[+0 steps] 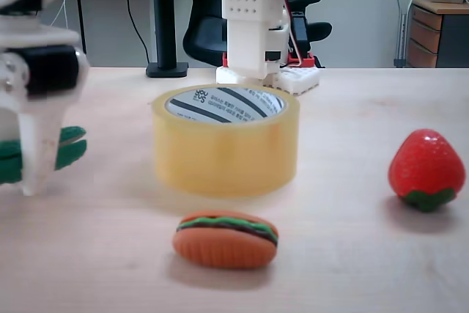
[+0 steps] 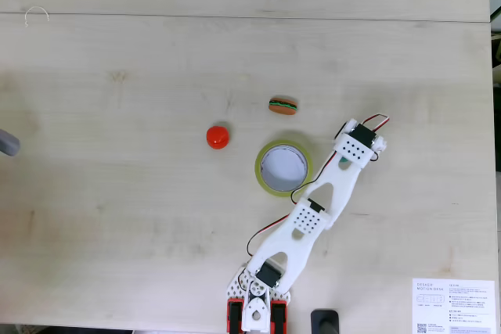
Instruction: Grasp a cucumber and put it in the hole.
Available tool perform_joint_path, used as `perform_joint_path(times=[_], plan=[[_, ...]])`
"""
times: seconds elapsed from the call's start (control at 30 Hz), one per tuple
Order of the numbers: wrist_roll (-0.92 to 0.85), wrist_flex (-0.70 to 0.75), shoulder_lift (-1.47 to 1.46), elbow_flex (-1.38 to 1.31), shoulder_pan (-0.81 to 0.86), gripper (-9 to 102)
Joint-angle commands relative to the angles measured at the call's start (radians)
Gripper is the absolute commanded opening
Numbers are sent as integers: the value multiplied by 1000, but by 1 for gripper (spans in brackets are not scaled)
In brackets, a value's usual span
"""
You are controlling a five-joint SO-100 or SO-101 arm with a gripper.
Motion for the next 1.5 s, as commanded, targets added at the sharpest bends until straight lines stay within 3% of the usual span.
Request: perform_joint_path(times=[0.0, 0.4, 0.83, 1.47], plan=[[-11, 67, 71, -123, 0, 0], [-11, 80, 244, -109, 8, 0], [-11, 81, 706, 339, -17, 0], [-6, 81, 1287, 1003, -377, 0]])
